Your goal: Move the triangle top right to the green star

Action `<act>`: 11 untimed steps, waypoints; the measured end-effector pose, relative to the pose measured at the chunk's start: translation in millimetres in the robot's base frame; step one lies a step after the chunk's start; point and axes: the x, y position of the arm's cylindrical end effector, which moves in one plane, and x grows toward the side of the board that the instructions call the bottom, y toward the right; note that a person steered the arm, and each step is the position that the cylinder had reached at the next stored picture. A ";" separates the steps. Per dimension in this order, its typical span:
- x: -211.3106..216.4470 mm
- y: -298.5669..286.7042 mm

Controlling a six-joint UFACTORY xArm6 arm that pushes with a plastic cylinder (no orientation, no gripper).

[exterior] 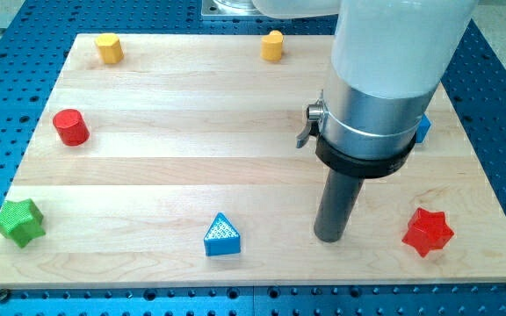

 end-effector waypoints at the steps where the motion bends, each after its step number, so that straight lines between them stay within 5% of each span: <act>1: -1.0 0.0; 4: -18.6 -5.3; 5: 39.4 -6.3; 6: 47.1 -18.2; 11: 30.8 -72.0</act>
